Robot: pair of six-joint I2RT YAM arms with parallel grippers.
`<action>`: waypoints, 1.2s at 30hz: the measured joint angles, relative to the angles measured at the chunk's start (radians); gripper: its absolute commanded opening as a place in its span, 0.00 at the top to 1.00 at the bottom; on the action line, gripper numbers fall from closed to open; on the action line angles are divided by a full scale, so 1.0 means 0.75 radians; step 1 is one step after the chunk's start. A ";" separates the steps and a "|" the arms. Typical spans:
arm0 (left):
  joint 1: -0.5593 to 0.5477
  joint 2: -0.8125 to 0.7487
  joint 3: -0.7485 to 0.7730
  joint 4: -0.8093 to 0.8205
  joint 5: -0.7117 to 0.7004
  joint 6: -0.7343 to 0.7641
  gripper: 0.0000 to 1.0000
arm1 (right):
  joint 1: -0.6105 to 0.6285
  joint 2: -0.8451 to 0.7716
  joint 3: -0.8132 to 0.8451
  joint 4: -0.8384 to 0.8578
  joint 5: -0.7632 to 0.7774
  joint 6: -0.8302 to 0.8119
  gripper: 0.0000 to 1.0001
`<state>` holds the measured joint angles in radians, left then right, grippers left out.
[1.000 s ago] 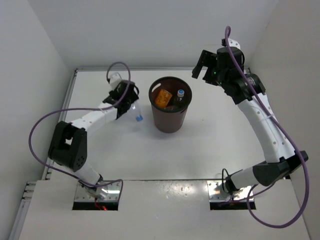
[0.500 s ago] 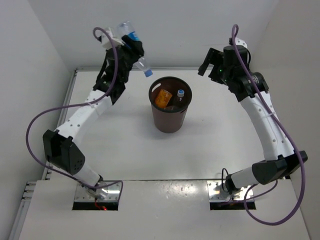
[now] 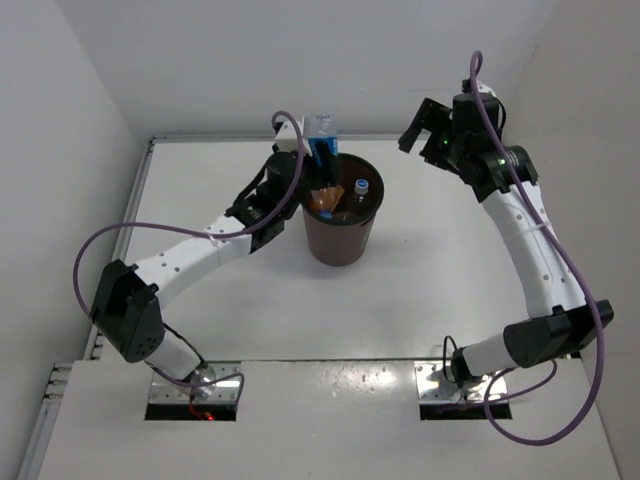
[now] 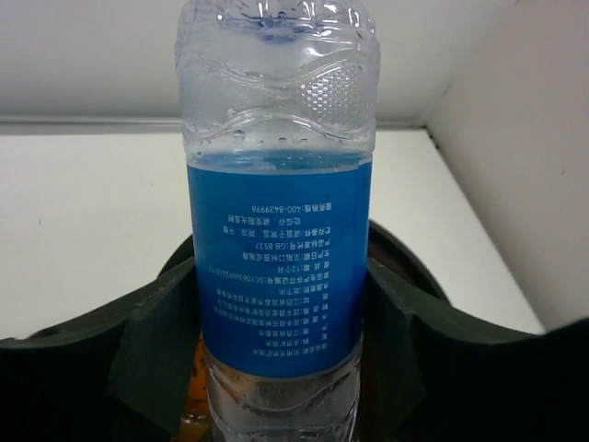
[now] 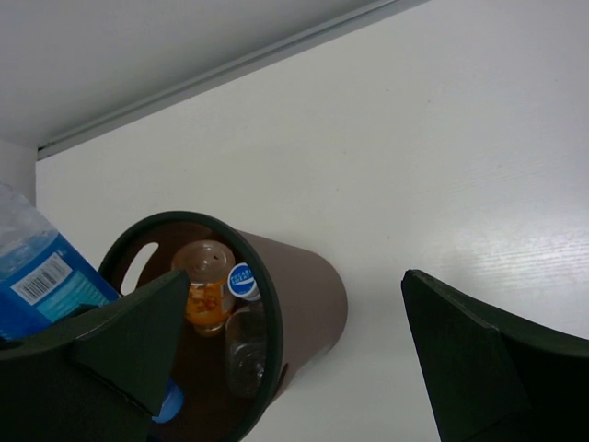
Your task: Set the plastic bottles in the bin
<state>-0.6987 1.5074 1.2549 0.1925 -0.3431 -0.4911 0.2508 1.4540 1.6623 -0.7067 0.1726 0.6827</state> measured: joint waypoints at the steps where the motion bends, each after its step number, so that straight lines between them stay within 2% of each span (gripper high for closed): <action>1: 0.000 0.000 -0.016 0.002 0.001 0.014 0.20 | -0.002 0.000 -0.005 0.000 -0.003 0.000 0.00; 2: -0.005 0.000 -0.028 0.005 0.001 0.022 0.07 | -0.007 0.000 -0.008 0.000 -0.009 0.001 0.00; 3: -0.012 0.000 -0.035 0.007 0.001 0.032 0.00 | -0.013 0.000 -0.011 0.000 -0.017 0.001 0.00; 12: -0.052 -0.001 0.031 0.056 -0.112 0.133 0.00 | -0.051 -0.001 -0.015 0.007 -0.082 0.004 0.00; 16: -0.051 -0.001 0.083 0.086 -0.275 0.243 0.00 | -0.065 -0.002 -0.030 0.026 -0.102 0.003 0.00; 20: -0.015 -0.032 0.094 0.108 -0.520 0.300 0.00 | -0.079 0.007 -0.032 0.012 -0.106 0.003 0.00; 22: 0.070 -0.077 0.045 0.096 -0.673 0.249 0.00 | -0.081 0.036 0.016 -0.021 -0.107 -0.002 0.00; 24: 0.214 -0.128 -0.036 0.032 -0.800 0.130 0.00 | -0.086 0.072 0.078 -0.049 -0.117 -0.013 0.00; 27: 0.446 -0.176 -0.202 -0.057 -0.929 0.002 0.00 | -0.089 0.091 0.112 -0.057 -0.134 -0.041 0.00; 29: 0.536 -0.186 -0.318 -0.111 -0.972 -0.046 0.00 | -0.091 0.080 0.109 -0.071 -0.136 -0.057 0.00; 36: 0.568 -0.222 -0.648 -0.124 -0.901 -0.024 0.00 | -0.106 0.002 0.051 -0.072 -0.138 -0.098 0.00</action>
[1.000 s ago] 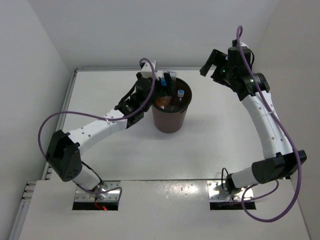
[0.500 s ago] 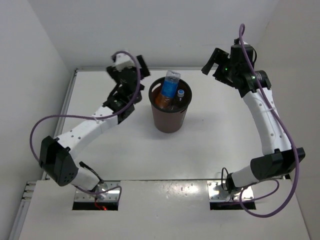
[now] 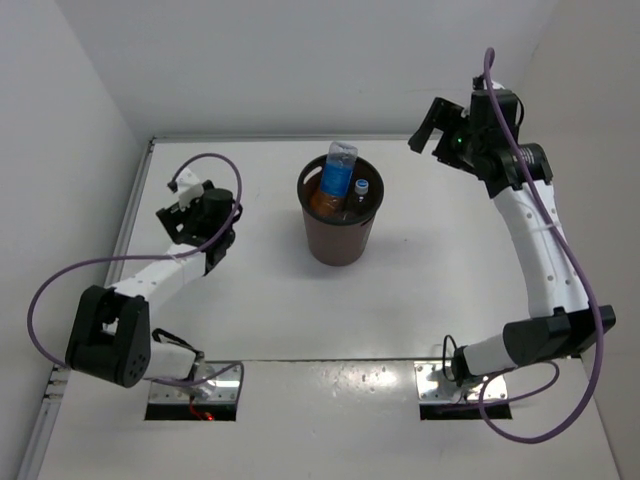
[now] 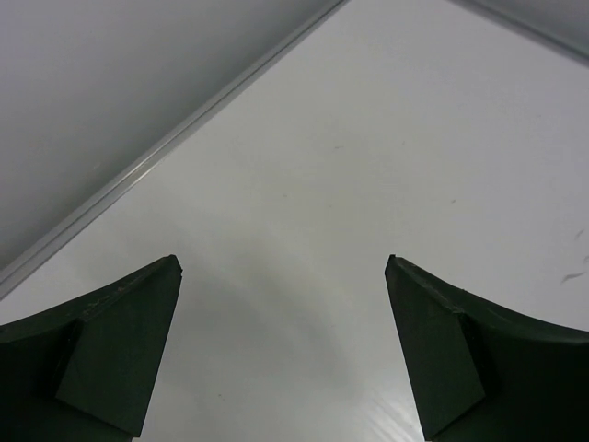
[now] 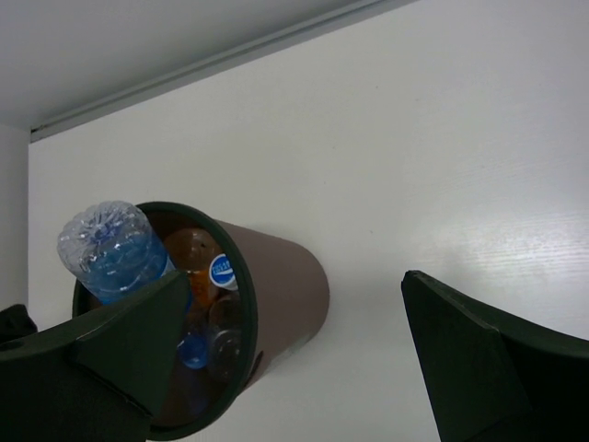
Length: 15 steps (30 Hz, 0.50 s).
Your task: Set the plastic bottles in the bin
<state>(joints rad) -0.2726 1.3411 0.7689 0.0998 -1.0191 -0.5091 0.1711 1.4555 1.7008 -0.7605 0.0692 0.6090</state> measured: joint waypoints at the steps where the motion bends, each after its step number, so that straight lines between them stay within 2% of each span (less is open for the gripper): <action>1: 0.008 -0.013 -0.032 0.001 0.014 0.007 0.00 | -0.004 -0.003 -0.010 -0.002 -0.005 -0.001 0.00; 6: 0.041 -0.048 -0.112 0.021 0.066 0.092 0.00 | -0.016 0.006 -0.090 0.000 -0.049 0.001 0.00; 11: 0.043 -0.057 -0.139 0.048 0.233 0.195 0.00 | -0.016 0.011 -0.171 0.001 -0.068 -0.005 0.00; 15: 0.043 -0.084 -0.165 0.056 0.313 0.204 0.00 | -0.019 0.011 -0.258 0.013 -0.015 -0.019 0.00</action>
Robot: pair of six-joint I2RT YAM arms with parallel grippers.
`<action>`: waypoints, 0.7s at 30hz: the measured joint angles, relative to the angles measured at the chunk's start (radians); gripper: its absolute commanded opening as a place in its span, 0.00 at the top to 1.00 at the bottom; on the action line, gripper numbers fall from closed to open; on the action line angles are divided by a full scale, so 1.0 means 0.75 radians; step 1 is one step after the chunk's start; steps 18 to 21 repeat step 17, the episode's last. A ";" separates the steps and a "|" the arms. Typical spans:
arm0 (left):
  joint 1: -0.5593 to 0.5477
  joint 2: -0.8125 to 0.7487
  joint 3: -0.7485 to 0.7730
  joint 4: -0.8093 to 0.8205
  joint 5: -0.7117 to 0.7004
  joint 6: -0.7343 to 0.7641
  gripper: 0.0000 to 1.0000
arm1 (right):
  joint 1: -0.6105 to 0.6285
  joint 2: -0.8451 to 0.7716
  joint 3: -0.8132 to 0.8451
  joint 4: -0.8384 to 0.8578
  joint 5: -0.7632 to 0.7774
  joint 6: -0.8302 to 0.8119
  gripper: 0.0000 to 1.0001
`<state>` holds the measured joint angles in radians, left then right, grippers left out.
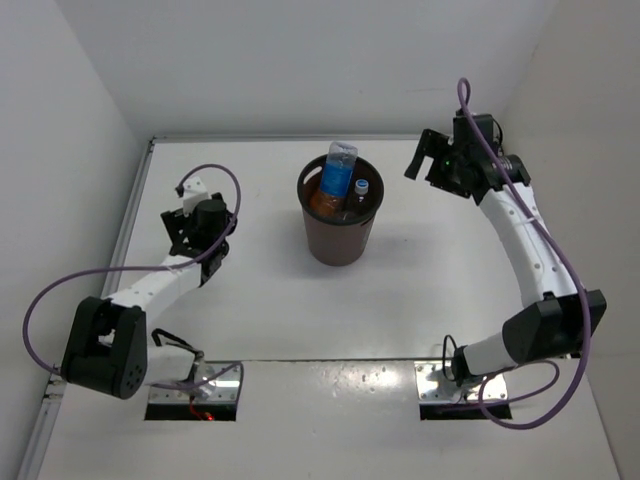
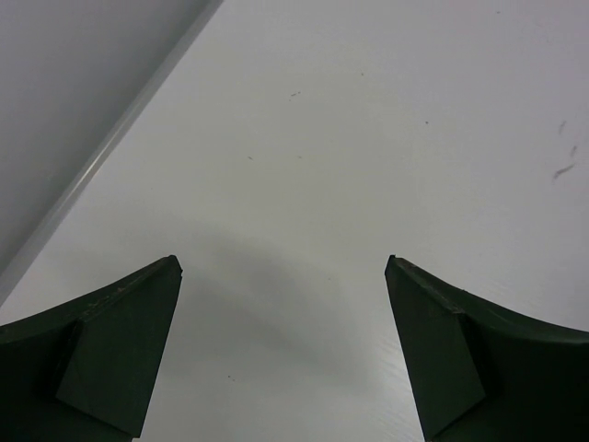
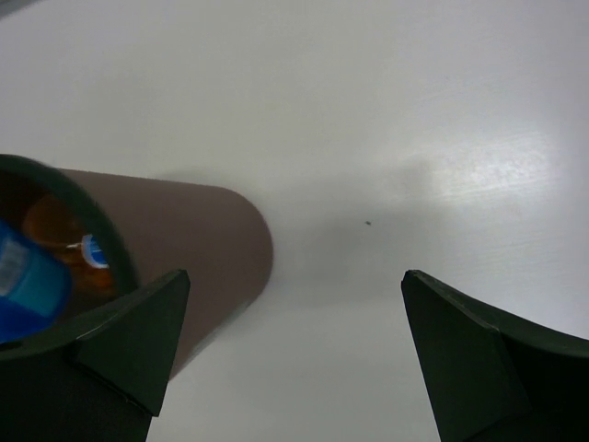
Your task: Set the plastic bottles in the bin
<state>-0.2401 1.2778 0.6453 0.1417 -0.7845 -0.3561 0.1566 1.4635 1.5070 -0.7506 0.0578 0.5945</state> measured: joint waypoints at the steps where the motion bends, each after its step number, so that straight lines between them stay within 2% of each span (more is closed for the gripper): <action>1: 0.000 -0.018 -0.015 0.005 0.013 -0.013 0.00 | -0.003 0.000 -0.036 0.008 0.027 -0.002 0.00; 4: 0.000 -0.051 -0.039 0.004 0.013 -0.068 0.00 | -0.013 0.000 -0.136 0.016 0.094 -0.002 0.00; 9: 0.000 -0.055 -0.060 0.001 -0.166 -0.302 0.00 | -0.031 0.005 -0.233 0.019 0.095 -0.001 0.00; 12: 0.000 -0.054 -0.090 0.006 -0.205 -0.377 0.00 | -0.039 0.005 -0.252 0.024 0.095 0.000 0.00; 21: 0.000 -0.054 -0.153 0.075 -0.148 -0.369 0.00 | -0.049 0.011 -0.258 0.037 0.090 0.000 0.00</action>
